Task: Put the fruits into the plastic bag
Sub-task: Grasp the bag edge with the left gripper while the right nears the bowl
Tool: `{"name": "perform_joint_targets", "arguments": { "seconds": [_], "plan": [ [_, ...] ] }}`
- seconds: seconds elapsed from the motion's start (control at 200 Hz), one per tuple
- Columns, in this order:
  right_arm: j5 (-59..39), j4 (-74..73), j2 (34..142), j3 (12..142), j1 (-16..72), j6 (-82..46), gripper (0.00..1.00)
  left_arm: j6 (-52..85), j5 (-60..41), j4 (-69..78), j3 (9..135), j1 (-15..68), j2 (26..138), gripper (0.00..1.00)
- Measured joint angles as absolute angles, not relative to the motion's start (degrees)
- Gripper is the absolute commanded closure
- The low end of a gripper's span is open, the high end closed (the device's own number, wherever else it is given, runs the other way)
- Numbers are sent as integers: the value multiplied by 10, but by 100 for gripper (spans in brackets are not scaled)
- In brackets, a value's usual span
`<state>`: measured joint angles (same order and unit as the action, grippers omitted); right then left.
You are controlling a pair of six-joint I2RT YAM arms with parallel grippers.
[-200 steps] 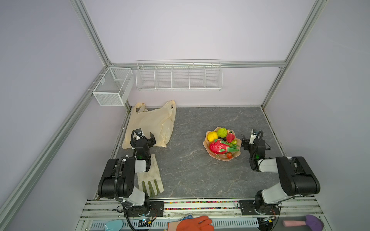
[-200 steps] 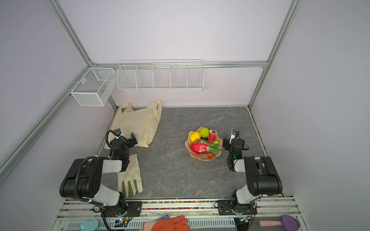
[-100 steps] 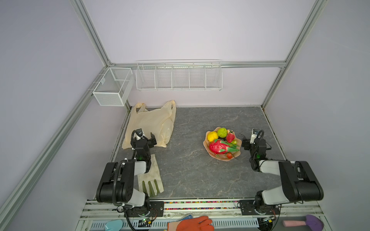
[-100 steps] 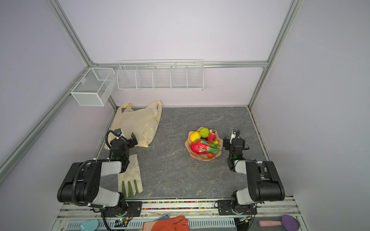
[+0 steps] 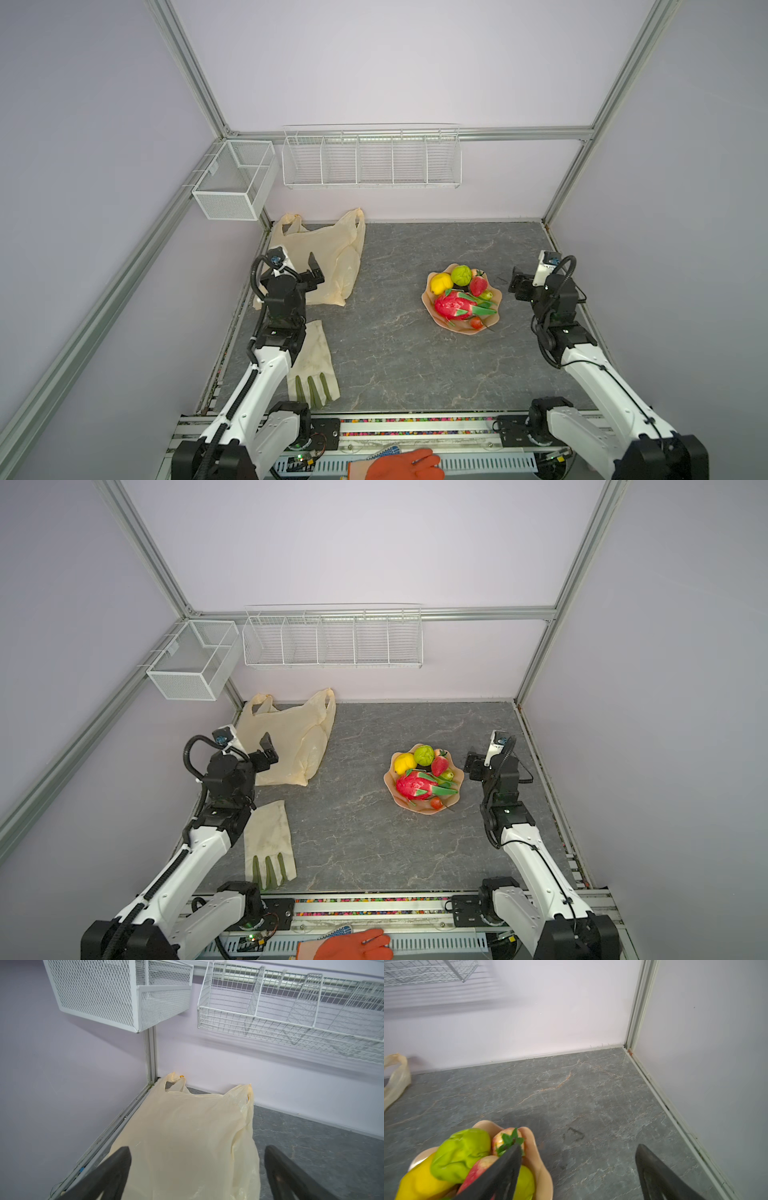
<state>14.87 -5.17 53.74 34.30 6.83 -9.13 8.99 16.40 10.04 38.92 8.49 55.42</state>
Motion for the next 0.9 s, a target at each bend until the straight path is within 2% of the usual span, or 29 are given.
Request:
{"name": "perform_joint_targets", "arguments": {
  "seconds": [0.195,0.36,0.535,0.9],
  "plan": [
    [112,72,496,369,107,-139,12,114,134,-109,591,111,633,0],
    [78,157,463,396,134,-161,12,107,133,-262,733,159,773,0],
    [50,227,441,432,152,-176,12,117,139,-410,859,168,945,2],
    [0,287,446,474,184,-217,12,123,208,-540,1065,183,1186,10]
  ]
}}
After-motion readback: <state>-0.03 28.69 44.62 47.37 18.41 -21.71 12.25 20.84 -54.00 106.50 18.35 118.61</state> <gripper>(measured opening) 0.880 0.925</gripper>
